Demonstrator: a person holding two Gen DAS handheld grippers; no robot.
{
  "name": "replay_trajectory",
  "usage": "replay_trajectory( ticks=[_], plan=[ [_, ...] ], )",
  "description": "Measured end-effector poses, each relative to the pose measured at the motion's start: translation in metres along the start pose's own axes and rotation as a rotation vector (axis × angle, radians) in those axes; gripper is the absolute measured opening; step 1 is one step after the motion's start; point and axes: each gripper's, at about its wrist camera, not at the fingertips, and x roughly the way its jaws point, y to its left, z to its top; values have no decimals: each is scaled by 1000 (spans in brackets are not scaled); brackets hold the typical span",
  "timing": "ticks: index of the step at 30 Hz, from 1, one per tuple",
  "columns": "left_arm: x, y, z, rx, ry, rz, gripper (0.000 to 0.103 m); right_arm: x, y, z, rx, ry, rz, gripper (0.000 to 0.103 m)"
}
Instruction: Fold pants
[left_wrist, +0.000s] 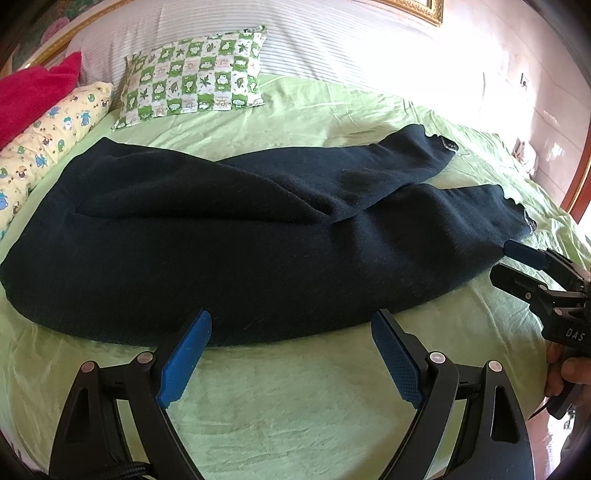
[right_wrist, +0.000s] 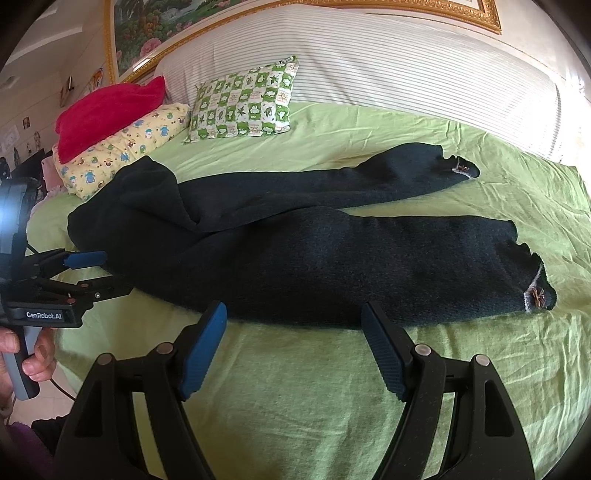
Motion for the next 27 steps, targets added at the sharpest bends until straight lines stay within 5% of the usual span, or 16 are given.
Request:
replay_trajectory(
  ticks=[9, 15, 27],
  plan=[
    [2, -1, 10, 2, 11, -10, 89, -4, 5, 3, -23, 74, -2, 76],
    [2, -3, 22, 20, 0, -5, 89, -6, 2, 9, -43, -3, 4, 76],
    [14, -17, 52, 155, 8, -5, 89, -3, -13, 39, -20, 27, 5, 76]
  ],
)
